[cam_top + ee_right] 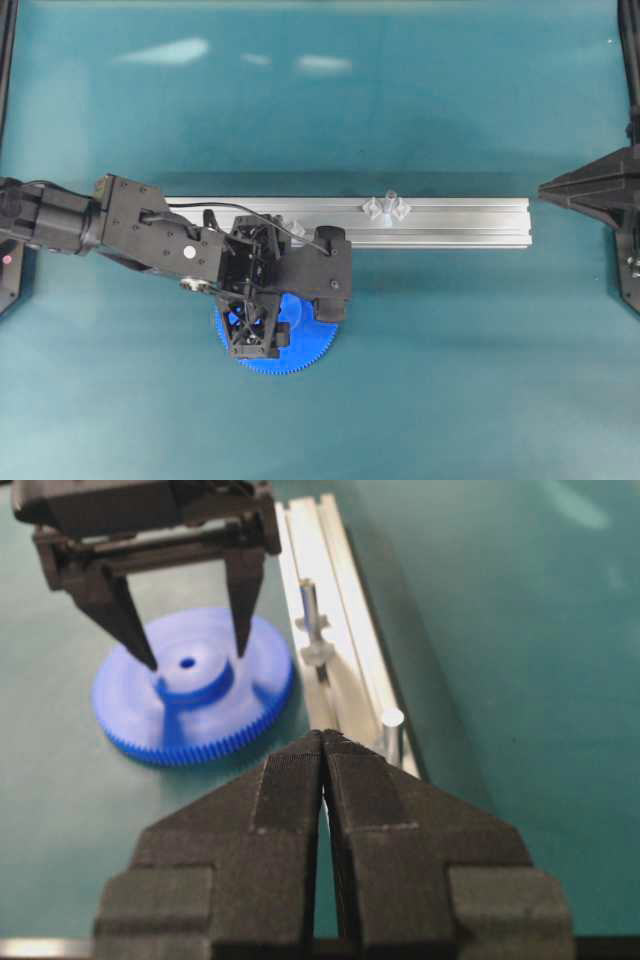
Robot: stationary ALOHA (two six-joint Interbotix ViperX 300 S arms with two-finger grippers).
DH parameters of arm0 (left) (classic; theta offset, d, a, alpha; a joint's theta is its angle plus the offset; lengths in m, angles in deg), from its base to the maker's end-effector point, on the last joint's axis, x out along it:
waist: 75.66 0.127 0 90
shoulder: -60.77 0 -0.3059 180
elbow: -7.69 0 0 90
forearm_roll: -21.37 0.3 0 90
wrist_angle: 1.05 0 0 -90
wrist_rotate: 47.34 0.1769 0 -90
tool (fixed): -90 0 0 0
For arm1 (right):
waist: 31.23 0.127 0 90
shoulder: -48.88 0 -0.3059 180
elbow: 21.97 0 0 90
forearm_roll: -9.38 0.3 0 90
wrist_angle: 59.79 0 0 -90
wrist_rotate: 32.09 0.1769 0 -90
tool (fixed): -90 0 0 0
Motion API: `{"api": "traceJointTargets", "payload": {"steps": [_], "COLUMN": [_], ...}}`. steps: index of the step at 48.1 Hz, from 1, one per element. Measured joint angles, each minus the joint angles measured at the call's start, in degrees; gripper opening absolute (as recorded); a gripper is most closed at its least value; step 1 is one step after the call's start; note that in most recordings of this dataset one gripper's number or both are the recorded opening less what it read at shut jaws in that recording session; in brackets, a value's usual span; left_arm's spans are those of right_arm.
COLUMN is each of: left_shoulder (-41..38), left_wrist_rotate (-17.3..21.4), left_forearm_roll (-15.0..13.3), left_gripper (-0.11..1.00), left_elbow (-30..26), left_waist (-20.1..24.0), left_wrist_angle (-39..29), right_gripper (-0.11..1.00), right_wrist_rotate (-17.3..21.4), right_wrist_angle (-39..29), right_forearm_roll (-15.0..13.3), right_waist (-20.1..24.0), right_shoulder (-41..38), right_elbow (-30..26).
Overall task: Insert the large gear onto the shaft.
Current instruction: 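Open the left gripper and close it around the blue gear's hub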
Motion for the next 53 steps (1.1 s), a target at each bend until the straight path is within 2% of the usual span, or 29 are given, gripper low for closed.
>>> {"api": "traceJointTargets", "payload": {"steps": [53], "left_shoulder": [-1.9], "left_wrist_rotate": [-0.5], "left_forearm_roll": [-0.1], "left_gripper": [0.94], "left_elbow": [0.8], "left_waist": [-1.1], "left_wrist_angle": [0.6], "right_gripper": [0.07], "right_wrist_rotate": [0.2], "right_wrist_angle": [0.0], "right_forearm_roll": [0.0], "right_waist": [-0.6], "right_shoulder": [0.3], "right_elbow": [0.5]}}
